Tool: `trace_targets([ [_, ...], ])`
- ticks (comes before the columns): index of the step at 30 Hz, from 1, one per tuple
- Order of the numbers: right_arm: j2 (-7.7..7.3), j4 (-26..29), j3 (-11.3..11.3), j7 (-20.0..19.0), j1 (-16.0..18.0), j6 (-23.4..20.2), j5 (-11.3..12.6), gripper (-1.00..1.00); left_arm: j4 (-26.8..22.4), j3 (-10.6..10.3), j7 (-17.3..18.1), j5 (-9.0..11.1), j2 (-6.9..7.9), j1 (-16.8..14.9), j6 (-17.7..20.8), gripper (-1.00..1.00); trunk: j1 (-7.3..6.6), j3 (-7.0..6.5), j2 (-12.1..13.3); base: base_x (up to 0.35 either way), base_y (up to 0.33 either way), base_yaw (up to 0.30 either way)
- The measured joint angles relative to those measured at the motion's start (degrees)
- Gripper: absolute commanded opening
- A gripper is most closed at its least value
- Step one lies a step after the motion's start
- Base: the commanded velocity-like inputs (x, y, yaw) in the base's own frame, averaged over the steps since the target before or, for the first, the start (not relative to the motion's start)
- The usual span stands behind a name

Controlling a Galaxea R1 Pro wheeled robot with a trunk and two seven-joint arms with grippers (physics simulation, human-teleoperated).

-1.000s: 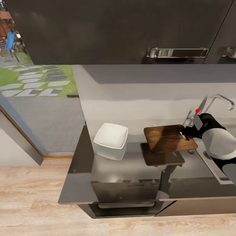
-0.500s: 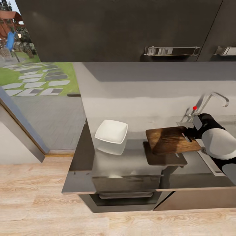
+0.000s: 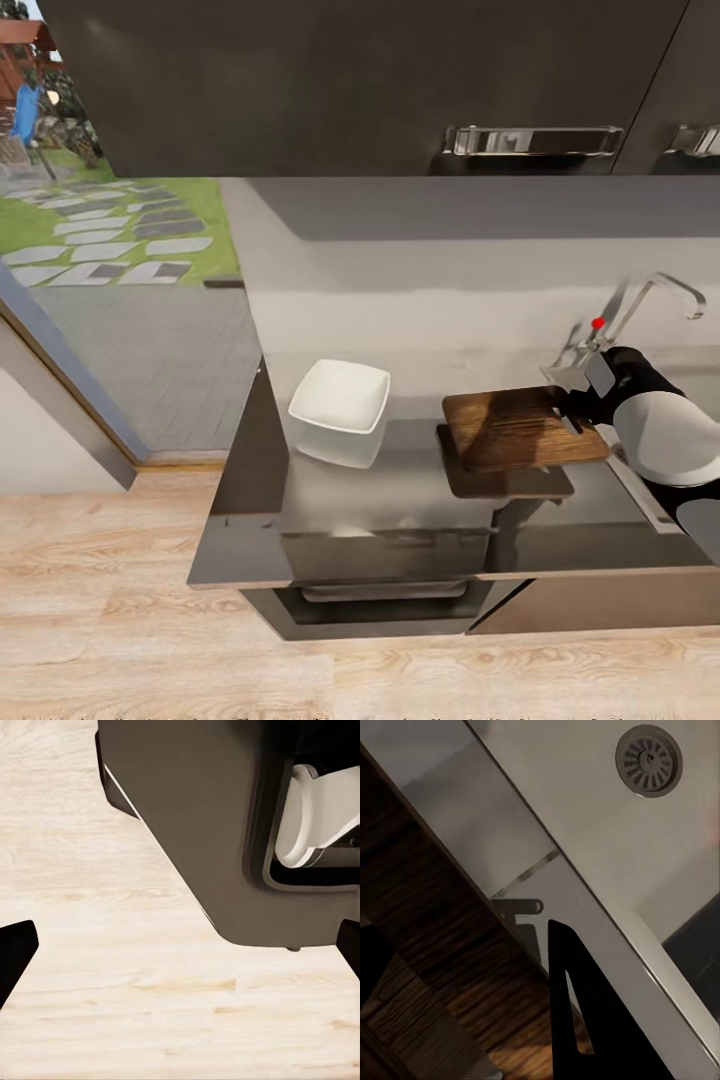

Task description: In the kitchen, take the Vidalia onion out of the sink, dice it on the chopping board with the paring knife, put the diced onion into the bowl on the countertop, then place both the paring knife and the chopping board into the sink.

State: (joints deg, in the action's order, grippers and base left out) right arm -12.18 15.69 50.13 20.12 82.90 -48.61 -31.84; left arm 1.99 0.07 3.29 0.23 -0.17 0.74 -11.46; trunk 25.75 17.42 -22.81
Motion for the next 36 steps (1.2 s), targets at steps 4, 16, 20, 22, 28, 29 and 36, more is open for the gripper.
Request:
trace_targets([
  [4,0.03,0.0,0.1,0.0,0.0,0.0,0.0,-1.0,0.0,0.0,0.0,0.0,0.03,0.0,0.0,1.0,0.0,0.37,0.0,0.0,0.0,0.0],
  [16,-0.22,0.0,2.3,-0.4,0.0,0.1,2.6,-1.0,0.0,0.0,0.0,0.0,0.08,0.0,0.0,1.0,0.0,0.88,0.0,0.0,0.0,0.0],
  [20,-0.24,0.0,3.3,-0.4,0.0,0.1,3.5,-1.0,0.0,0.0,0.0,0.0,0.08,0.0,0.0,1.0,0.0,0.88,0.0,0.0,0.0,0.0],
  [22,-0.22,0.0,3.4,-0.4,0.0,0.2,3.6,-1.0,0.0,0.0,0.0,0.0,0.08,0.0,0.0,1.0,0.0,0.88,0.0,0.0,0.0,0.0],
  [28,-0.07,0.0,3.4,-0.2,0.0,0.4,3.7,-1.0,0.0,0.0,0.0,0.0,0.08,0.0,0.0,1.0,0.0,0.88,0.0,0.0,0.0,0.0],
  [29,-0.06,0.0,3.4,-0.2,0.0,0.4,3.6,-1.0,0.0,0.0,0.0,0.0,0.08,0.0,0.0,1.0,0.0,0.88,0.0,0.0,0.0,0.0],
  [36,-0.07,0.0,3.4,0.0,0.0,0.4,3.5,-1.0,0.0,-0.1,0.0,0.0,0.08,0.0,0.0,1.0,0.0,0.88,0.0,0.0,0.0,0.0],
])
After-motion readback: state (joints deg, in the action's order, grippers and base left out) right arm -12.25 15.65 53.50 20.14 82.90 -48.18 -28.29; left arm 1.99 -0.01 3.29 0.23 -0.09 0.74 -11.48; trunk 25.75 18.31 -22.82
